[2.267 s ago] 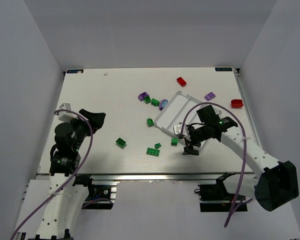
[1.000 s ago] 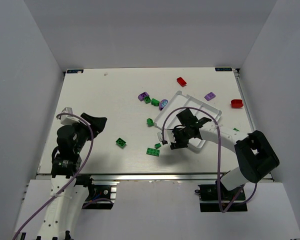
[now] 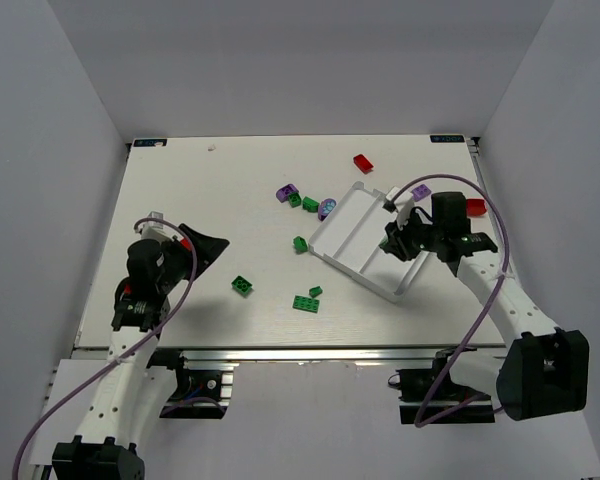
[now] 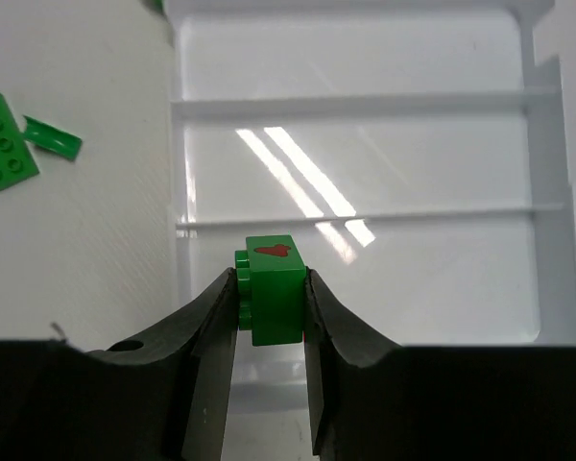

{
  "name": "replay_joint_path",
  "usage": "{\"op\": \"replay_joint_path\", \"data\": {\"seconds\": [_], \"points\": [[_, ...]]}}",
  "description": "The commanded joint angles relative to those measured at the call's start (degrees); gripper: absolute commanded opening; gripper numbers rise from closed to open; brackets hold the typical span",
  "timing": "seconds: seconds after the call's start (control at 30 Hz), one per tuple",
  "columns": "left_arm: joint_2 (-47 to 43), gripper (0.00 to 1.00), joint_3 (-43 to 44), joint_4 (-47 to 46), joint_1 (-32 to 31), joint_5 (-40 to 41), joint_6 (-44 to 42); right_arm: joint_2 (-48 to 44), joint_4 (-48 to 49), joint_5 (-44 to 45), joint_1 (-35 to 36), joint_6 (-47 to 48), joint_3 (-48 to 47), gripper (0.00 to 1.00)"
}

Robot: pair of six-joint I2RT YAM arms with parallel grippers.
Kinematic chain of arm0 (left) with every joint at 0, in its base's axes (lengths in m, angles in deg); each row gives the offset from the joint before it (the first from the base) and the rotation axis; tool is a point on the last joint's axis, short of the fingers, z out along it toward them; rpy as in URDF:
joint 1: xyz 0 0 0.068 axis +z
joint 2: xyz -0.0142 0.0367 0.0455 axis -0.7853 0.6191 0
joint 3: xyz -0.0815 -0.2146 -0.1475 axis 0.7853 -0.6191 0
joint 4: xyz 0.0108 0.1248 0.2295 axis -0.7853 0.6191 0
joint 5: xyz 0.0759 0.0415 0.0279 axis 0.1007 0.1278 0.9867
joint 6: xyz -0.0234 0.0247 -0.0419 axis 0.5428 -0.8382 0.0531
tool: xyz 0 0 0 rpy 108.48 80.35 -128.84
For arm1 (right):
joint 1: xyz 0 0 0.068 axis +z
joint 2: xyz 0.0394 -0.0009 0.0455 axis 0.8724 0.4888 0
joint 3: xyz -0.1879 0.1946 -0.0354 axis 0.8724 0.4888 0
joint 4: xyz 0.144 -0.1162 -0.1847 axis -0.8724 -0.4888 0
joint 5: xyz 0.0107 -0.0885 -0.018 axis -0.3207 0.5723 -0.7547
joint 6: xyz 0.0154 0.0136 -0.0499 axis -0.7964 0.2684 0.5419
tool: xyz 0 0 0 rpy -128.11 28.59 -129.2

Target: Sort the legos into containers by color

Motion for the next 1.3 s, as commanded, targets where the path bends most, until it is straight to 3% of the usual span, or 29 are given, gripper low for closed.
{"op": "replay_joint_path", "data": {"seconds": [0.0, 0.27, 0.4, 0.5, 0.7, 0.73, 0.83, 0.9, 1.1, 1.27], "points": [[2.0, 0.8, 1.7, -1.4, -1.0, -0.9, -0.6, 1.2, 0.4, 2.9, -2.7, -5.6, 2.1, 0.0], [8.7, 0.78, 5.5, 4.3, -9.3, 8.0, -2.2, 9.8, 2.7, 8.6, -6.3, -7.4, 1.8, 0.0], [13.1, 0.77, 7.7, 7.4, -17.2, 15.6, -1.7, 17.0, 5.7, 11.7, -8.1, -7.1, -3.0, 0.0], [15.1, 0.76, 8.5, 9.3, -19.4, 20.2, -0.5, 22.3, 6.6, 14.2, -8.9, -5.8, -6.6, 0.0], [17.0, 0.75, 10.4, 14.3, -21.2, 25.6, 0.2, 28.1, 6.6, 16.2, -9.9, -4.8, -13.7, 0.25], [17.1, 0.75, 10.4, 15.0, -21.4, 26.1, 0.2, 28.4, 7.0, 16.6, -10.0, -4.8, -14.4, 0.36], [17.9, 0.75, 10.2, 16.0, -22.2, 27.2, 1.0, 29.8, 7.3, 16.7, -10.4, -5.0, -16.0, 0.54], [18.5, 0.73, 9.9, 16.2, -22.9, 27.4, 1.6, 29.9, 6.9, 16.0, -10.9, -4.9, -17.0, 0.57], [22.9, 0.69, 11.1, 16.4, -24.9, 29.1, 2.1, 23.4, 1.2, 2.1, -11.2, 2.5, -18.9, 0.65], [28.3, 0.58, 14.3, 17.4, -26.4, 31.0, 2.6, 14.9, -6.7, -20.4, -11.1, 16.0, -15.0, 0.61]]}}
